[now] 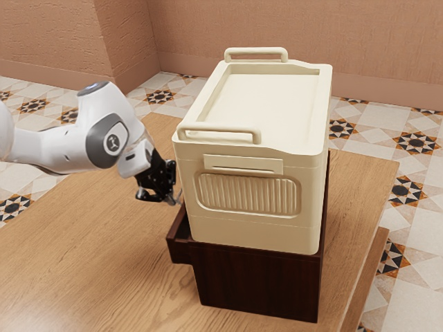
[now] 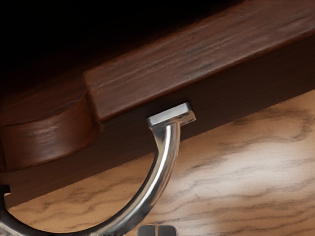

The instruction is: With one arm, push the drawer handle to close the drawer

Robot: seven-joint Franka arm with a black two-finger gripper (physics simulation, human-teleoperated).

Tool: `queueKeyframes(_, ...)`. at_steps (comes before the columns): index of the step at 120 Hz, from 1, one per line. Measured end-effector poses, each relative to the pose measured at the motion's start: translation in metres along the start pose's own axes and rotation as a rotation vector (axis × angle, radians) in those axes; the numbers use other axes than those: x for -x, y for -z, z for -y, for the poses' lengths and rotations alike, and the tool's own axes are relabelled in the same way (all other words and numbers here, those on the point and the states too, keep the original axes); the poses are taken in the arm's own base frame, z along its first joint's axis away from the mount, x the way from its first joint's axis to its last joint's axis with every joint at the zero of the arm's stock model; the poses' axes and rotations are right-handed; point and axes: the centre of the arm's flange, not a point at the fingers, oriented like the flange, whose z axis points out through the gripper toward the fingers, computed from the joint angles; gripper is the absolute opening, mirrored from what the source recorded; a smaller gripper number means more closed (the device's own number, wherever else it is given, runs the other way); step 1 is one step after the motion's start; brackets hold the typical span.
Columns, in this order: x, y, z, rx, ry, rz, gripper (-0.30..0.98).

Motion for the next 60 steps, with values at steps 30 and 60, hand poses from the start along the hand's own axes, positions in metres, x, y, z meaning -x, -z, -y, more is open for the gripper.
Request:
queueKeyframes(30,0.0006,-0.004,0.0029,-0.009,0.018,-0.014,-0.1)
queueKeyframes(60,0.0038,-0.0045,0.0061,-0.026,0.038,-0.024,-0.1)
